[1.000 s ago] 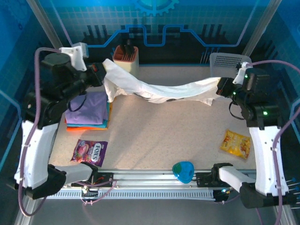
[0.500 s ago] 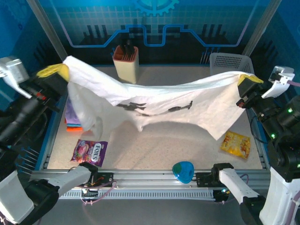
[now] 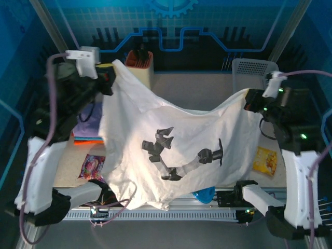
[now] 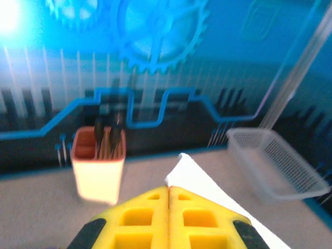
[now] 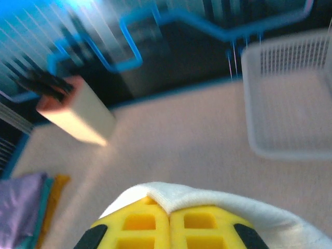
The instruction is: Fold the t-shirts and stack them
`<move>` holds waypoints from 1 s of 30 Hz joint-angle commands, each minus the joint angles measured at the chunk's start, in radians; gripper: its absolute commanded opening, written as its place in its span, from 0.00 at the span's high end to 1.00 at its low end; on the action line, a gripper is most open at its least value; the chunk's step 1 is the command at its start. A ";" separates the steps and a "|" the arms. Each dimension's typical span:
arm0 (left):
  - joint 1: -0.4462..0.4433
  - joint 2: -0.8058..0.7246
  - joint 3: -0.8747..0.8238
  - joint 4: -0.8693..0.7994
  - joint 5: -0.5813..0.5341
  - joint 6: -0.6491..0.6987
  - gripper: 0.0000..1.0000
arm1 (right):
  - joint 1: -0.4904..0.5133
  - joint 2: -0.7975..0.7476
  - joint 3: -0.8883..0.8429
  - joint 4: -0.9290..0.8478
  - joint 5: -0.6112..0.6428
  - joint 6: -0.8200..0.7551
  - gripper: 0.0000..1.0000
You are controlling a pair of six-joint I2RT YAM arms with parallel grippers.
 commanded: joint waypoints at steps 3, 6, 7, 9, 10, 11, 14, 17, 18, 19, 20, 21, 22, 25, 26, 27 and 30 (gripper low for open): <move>0.086 0.044 -0.182 0.246 -0.020 -0.005 1.00 | 0.008 0.057 -0.206 0.164 -0.007 0.039 1.00; 0.142 0.113 -0.242 0.306 0.027 -0.050 1.00 | 0.008 0.133 -0.257 0.228 -0.029 0.055 1.00; 0.155 0.143 -0.251 0.316 0.042 -0.064 1.00 | 0.006 0.162 -0.271 0.255 -0.035 0.061 1.00; 0.169 0.194 -0.273 0.355 0.055 -0.079 1.00 | 0.001 0.218 -0.294 0.301 -0.032 0.077 1.00; 0.177 0.219 -0.290 0.385 0.060 -0.086 1.00 | -0.005 0.252 -0.304 0.330 -0.038 0.084 1.00; 0.182 0.238 -0.304 0.416 0.064 -0.094 1.00 | -0.011 0.277 -0.311 0.358 -0.044 0.091 1.00; 0.205 0.305 -0.323 0.482 0.078 -0.120 1.00 | -0.033 0.358 -0.337 0.468 -0.082 0.108 1.00; 0.218 0.349 -0.314 0.481 0.099 -0.140 1.00 | -0.057 0.443 -0.328 0.525 -0.153 0.109 1.00; 0.221 0.355 -0.328 0.493 0.102 -0.146 1.00 | -0.062 0.466 -0.322 0.537 -0.167 0.103 1.00; 0.224 0.355 -0.346 0.510 0.103 -0.150 1.00 | -0.064 0.488 -0.318 0.549 -0.181 0.097 1.00; 0.227 0.354 -0.363 0.523 0.100 -0.151 1.00 | -0.066 0.506 -0.314 0.555 -0.188 0.091 1.00; 0.231 0.353 -0.381 0.539 0.099 -0.155 1.00 | -0.067 0.523 -0.313 0.563 -0.195 0.081 1.00; 0.237 0.354 -0.399 0.550 0.101 -0.162 1.00 | -0.069 0.538 -0.310 0.569 -0.199 0.073 1.00; 0.256 0.361 -0.432 0.563 0.126 -0.188 1.00 | -0.078 0.567 -0.310 0.577 -0.204 0.052 1.00; 0.261 0.363 -0.439 0.564 0.134 -0.198 1.00 | -0.082 0.574 -0.310 0.573 -0.203 0.046 1.00; 0.265 0.365 -0.451 0.569 0.143 -0.206 1.00 | -0.088 0.584 -0.308 0.568 -0.205 0.041 1.00; 0.267 0.360 -0.491 0.592 0.144 -0.224 1.00 | -0.107 0.602 -0.314 0.561 -0.212 0.027 1.00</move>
